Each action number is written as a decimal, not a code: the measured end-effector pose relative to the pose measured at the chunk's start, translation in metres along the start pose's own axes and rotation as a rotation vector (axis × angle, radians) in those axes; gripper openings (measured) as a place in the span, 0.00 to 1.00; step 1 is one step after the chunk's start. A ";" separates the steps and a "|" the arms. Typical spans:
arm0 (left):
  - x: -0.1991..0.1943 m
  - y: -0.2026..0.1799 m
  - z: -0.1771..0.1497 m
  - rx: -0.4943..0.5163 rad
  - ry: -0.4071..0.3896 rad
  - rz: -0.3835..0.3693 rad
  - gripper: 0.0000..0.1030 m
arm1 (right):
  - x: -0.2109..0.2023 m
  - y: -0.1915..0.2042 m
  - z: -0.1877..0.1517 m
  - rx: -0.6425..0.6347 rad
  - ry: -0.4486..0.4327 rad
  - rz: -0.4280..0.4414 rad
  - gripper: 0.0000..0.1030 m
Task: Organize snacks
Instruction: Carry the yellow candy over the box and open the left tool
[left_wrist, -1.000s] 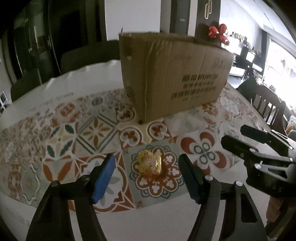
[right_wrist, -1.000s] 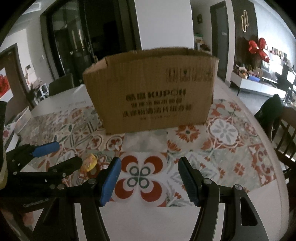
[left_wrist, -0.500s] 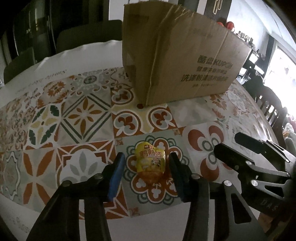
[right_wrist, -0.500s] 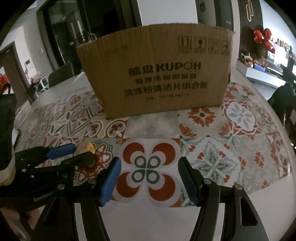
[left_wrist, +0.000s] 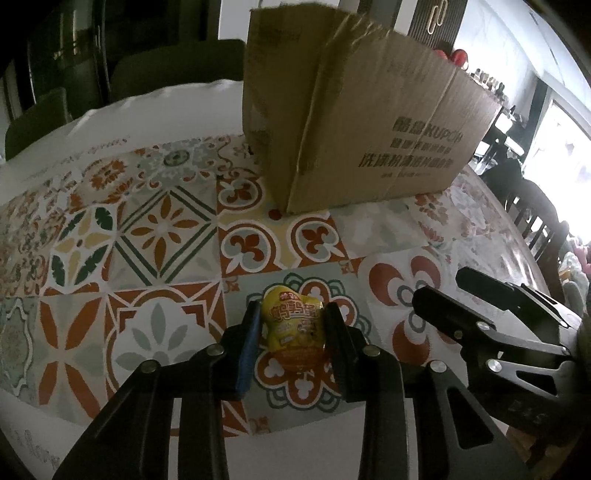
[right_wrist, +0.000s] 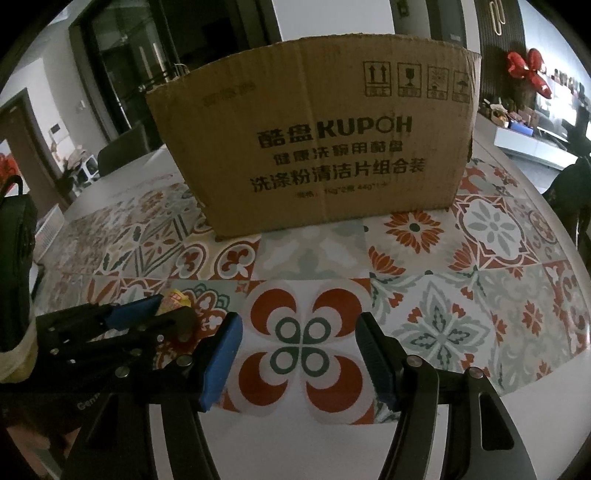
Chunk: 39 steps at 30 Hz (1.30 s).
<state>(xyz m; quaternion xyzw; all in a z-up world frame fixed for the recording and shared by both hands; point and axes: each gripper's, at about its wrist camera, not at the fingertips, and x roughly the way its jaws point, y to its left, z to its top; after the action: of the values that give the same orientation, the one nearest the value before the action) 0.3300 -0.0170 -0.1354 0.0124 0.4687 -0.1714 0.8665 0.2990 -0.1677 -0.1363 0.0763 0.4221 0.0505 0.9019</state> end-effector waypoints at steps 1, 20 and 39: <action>-0.003 0.000 0.000 0.004 -0.006 0.001 0.33 | -0.001 0.000 0.000 0.000 -0.002 0.001 0.63; -0.075 -0.029 0.017 0.081 -0.196 -0.014 0.33 | -0.058 -0.006 0.022 -0.002 -0.134 0.009 0.63; -0.126 -0.056 0.061 0.156 -0.368 -0.025 0.33 | -0.120 -0.011 0.059 -0.061 -0.310 -0.041 0.63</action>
<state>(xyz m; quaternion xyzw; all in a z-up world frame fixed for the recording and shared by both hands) 0.2991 -0.0451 0.0094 0.0423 0.2879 -0.2172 0.9318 0.2682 -0.2026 -0.0107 0.0469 0.2778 0.0325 0.9589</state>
